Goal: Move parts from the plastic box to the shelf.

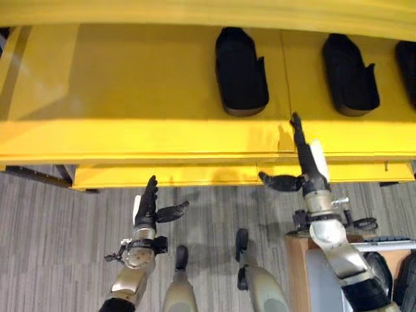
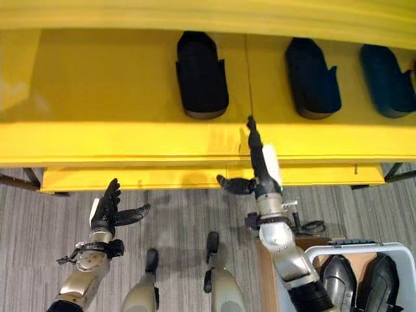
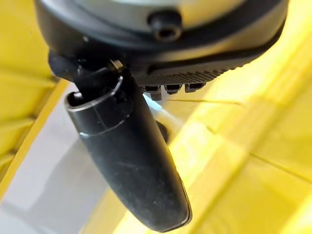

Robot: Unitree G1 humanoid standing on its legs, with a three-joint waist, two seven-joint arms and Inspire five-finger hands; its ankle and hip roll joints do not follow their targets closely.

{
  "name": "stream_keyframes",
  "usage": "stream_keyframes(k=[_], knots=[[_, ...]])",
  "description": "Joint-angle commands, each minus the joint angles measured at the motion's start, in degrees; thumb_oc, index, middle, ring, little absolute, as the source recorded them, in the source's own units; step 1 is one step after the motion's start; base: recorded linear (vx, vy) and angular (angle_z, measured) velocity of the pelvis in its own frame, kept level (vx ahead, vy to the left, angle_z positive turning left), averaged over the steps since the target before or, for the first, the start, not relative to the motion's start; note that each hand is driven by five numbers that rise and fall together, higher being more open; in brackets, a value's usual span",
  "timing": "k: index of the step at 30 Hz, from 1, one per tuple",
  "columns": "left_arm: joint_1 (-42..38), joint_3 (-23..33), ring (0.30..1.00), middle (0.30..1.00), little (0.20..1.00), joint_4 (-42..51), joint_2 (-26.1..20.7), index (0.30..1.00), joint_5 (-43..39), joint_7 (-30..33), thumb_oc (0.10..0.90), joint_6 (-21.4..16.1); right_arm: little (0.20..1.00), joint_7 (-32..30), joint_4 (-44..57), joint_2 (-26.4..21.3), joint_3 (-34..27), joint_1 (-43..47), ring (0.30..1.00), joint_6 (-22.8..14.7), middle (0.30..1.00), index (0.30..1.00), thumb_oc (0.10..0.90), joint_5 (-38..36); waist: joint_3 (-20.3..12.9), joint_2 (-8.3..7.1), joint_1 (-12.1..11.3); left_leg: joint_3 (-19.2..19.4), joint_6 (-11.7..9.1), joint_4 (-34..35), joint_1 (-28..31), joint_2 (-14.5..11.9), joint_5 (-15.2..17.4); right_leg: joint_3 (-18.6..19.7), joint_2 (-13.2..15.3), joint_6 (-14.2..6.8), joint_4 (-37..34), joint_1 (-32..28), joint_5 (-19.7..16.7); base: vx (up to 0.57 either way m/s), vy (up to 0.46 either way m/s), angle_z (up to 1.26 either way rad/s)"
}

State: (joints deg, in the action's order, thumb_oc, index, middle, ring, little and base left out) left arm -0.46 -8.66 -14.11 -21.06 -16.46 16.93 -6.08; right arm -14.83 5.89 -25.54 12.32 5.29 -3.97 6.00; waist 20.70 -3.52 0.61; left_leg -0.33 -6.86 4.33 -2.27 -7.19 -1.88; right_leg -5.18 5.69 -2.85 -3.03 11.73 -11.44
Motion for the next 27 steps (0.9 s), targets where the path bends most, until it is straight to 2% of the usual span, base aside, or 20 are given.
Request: stream_keyframes(k=[1, 2, 4, 8, 11, 13, 14, 16, 17, 20, 21, 22, 23, 24, 27], knots=[[1.77, 1.73, 1.000, 1.000, 1.000, 2.89, -1.68, 1.000, 3.30, -0.23, 0.900, -4.18, 1.000, 1.11, 3.24, -1.60, -1.12, 1.96, 1.000, -7.36, 1.000, 1.000, 0.900, -3.53, -9.54, -0.94, 0.13, -0.44, 3.47, -3.14, 0.14, -0.07, 4.42, 0.83, 9.97, -8.84, 4.66, -0.95, 2.89, 0.05, 0.203, 0.01], [1.88, 2.46, 1.000, 1.000, 1.000, 3.46, -2.11, 1.000, 4.44, -0.43, 0.900, -4.49, 1.000, 1.85, 2.22, -0.45, -1.23, 0.68, 1.000, -7.63, 1.000, 1.000, 0.900, -6.82, -10.73, -0.92, 0.37, 0.03, 4.28, -3.92, 1.11, 1.64, 5.63, 1.34, 11.39, -9.71, 3.54, -1.94, 1.41, 0.03, 0.164, 0.01], [1.90, 2.62, 1.000, 1.000, 1.000, 3.71, -2.41, 1.000, 4.97, -0.29, 0.900, -4.62, 1.000, 2.04, 1.74, 0.13, -1.33, 0.28, 1.000, -7.74, 1.000, 1.000, 0.900, -8.06, -10.94, -1.14, 0.41, 0.22, 4.69, -4.73, 1.07, 2.56, 6.30, 1.75, 12.18, -10.15, 3.28, -2.04, 0.47, 0.01, 0.172, -0.05], [2.00, 2.71, 1.000, 1.000, 1.000, 4.38, -2.66, 1.000, 5.38, -0.60, 0.900, -5.49, 1.000, 2.39, 1.23, 0.45, -1.66, -0.83, 1.000, -7.46, 1.000, 1.000, 0.900, -6.99, -11.41, -1.65, 0.64, 1.05, 5.95, -6.74, 1.00, 4.77, 8.06, 2.71, 13.92, -10.94, 2.48, -2.15, -1.76, -0.01, 0.154, -0.13], [-0.03, 2.20, 1.000, 1.000, 1.000, 5.77, -3.63, 1.000, 6.06, -0.15, 0.900, -6.44, 1.000, 1.49, 0.69, 1.60, -1.25, 0.73, 1.000, -7.60, 1.000, 1.000, 0.900, -6.43, -11.31, -2.25, 1.04, 2.92, 7.51, -8.63, -1.03, 7.87, 9.23, 3.82, 16.01, -12.11, 0.33, 0.45, -8.44, -0.08, 0.198, -0.19], [-0.63, 2.21, 1.000, 1.000, 1.000, 5.91, -4.07, 1.000, 6.37, 0.58, 0.900, -6.40, 1.000, 1.22, 0.00, 1.93, -0.17, 2.49, 1.000, -7.40, 1.000, 1.000, 0.900, -5.36, -10.66, -2.07, 0.41, 4.55, 8.05, -8.66, -1.33, 7.57, 9.12, 0.98, 15.85, -12.08, 0.78, 2.34, -10.19, -0.14, 0.127, -0.31], [-0.90, 2.09, 1.000, 1.000, 1.000, 5.52, -4.15, 1.000, 5.80, 1.19, 0.900, -6.35, 1.000, 1.21, -0.17, 2.16, 1.31, 4.11, 1.000, -7.16, 1.000, 1.000, 0.900, -4.85, -9.90, -1.31, -1.15, 6.62, 7.98, -8.75, -1.01, 6.47, 8.99, -6.48, 16.89, -12.03, 2.98, 2.83, -8.78, -0.17, 0.119, -0.70], [-1.01, 2.06, 1.000, 1.000, 1.000, 5.76, -3.78, 1.000, 5.02, 1.35, 0.900, -6.16, 1.000, 1.34, 0.17, 2.01, 2.49, 5.66, 1.000, -7.02, 1.000, 1.000, 0.900, -5.14, -9.22, -0.02, -2.68, 9.41, 8.04, -8.48, -0.87, 5.10, 7.83, -16.19, 19.32, -11.35, 6.91, 0.23, -5.17, -0.18, 0.126, -1.43], [-0.85, 1.79, 1.000, 1.000, 1.000, 6.11, -3.73, 1.000, 4.82, 0.96, 0.900, -6.09, 1.000, 1.50, 0.06, 1.56, 2.48, 6.11, 1.000, -6.87, 1.000, 1.000, 0.900, -5.07, -9.21, 0.49, -2.36, 10.04, 8.14, -8.06, -0.56, 4.42, 7.16, -16.03, 19.71, -10.52, 9.03, -1.39, -3.66, -0.16, 0.055, -1.26], [-0.19, 1.84, 1.000, 1.000, 1.000, 6.91, -4.22, 1.000, 4.27, 0.77, 0.900, -5.96, 1.000, 1.38, 0.00, 1.75, 2.29, 6.97, 1.000, -6.45, 1.000, 1.000, 0.900, -4.55, -10.02, 0.60, -2.99, 11.86, 8.49, -7.95, -1.36, 3.05, 5.87, -11.94, 18.80, -9.39, 15.12, -3.22, -0.56, -0.14, -0.040, -0.46], [0.50, 2.45, 1.000, 1.000, 1.000, 7.04, -4.44, 1.000, 3.87, 0.69, 0.900, -5.78, 1.000, 1.13, -0.36, 2.21, 2.83, 7.99, 1.000, -6.28, 1.000, 1.000, 0.900, -4.39, -10.63, -0.09, -4.77, 13.89, 8.10, -8.16, -1.45, 2.51, 5.88, -14.99, 19.09, -9.93, 13.20, -6.47, 0.25, -0.07, -0.142, -0.83], [1.16, 2.85, 1.000, 1.000, 1.000, 7.02, -4.47, 1.000, 3.71, 0.54, 0.900, -5.60, 1.000, 1.06, -0.90, 2.28, 3.02, 8.61, 1.000, -6.15, 1.000, 1.000, 0.900, -4.46, -11.05, -0.61, -5.51, 14.12, 7.43, -7.83, -0.96, 2.36, 6.59, -16.93, 19.08, -10.83, 11.67, -7.45, 0.16, -0.05, -0.284, -1.18], [2.83, 3.60, 1.000, 1.000, 1.000, 7.03, -4.31, 1.000, 4.01, -0.39, 0.900, -5.14, 1.000, 1.49, -1.10, 2.17, 3.04, 8.26, 1.000, -5.93, 1.000, 1.000, 0.900, -4.56, -12.13, -1.82, -5.45, 16.00, 6.54, -7.78, -0.97, 1.47, 5.07, -17.55, 17.10, -10.50, 7.07, -9.50, 0.35, -0.02, -0.232, -1.14], [2.92, 3.61, 1.000, 1.000, 1.000, 7.07, -4.32, 1.000, 4.01, -0.41, 0.900, -5.13, 1.000, 1.49, -1.06, 2.18, 3.07, 8.19, 1.000, -5.91, 1.000, 1.000, 0.900, -4.56, -12.20, -1.79, -5.48, 16.05, 6.49, -7.71, -0.92, 1.40, 5.03, -17.55, 16.99, -10.47, 6.88, -9.56, 0.25, -0.03, -0.259, -0.78], [4.27, 4.37, 1.000, 1.000, 1.000, 6.69, -3.75, 1.000, 3.71, -0.80, 0.900, -5.12, 1.000, 1.64, -0.55, 1.36, 2.47, 7.73, 1.000, -6.14, 1.000, 1.000, 0.900, -4.30, -13.75, -1.88, -4.80, 17.64, 4.60, -6.54, -0.24, -1.49, 2.88, -16.29, 13.29, -9.48, 2.73, -9.96, 2.68, 0.01, -0.185, -0.50]])
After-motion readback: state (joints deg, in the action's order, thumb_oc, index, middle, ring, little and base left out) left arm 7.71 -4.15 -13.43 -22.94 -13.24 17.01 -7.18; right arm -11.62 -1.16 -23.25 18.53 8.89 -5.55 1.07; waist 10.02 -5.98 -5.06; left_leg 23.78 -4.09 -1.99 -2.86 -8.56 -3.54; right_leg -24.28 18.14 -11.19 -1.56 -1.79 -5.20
